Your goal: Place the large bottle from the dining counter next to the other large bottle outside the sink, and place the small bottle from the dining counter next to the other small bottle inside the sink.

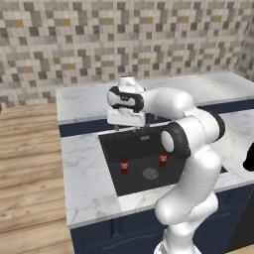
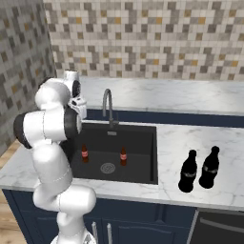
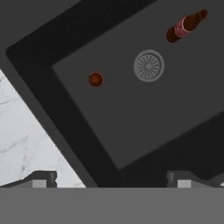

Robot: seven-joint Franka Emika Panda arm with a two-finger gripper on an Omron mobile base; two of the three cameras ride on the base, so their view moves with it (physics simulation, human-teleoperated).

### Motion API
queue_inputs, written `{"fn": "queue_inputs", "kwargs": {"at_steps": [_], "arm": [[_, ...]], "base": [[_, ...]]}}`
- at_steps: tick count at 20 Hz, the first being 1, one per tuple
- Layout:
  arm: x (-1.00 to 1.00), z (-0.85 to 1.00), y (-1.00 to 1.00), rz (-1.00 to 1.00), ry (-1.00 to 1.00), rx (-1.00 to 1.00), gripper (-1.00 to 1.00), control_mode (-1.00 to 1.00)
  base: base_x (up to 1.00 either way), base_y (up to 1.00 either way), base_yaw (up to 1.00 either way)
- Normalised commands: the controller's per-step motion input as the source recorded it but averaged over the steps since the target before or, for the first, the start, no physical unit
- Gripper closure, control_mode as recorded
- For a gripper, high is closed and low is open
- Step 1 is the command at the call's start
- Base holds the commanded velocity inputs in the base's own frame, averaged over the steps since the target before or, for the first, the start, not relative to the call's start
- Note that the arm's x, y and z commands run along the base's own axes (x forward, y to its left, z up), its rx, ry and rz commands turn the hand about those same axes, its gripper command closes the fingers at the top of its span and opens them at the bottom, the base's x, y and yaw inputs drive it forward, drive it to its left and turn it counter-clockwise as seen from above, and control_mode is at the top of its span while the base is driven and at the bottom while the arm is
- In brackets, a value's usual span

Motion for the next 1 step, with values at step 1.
{"fn": "queue_inputs", "kwargs": {"at_steps": [1], "arm": [[-0.53,0.16,0.0,0.01,-0.09,0.0,-1.0,-1.0]], "base": [[0.0,0.0,0.0]]}}
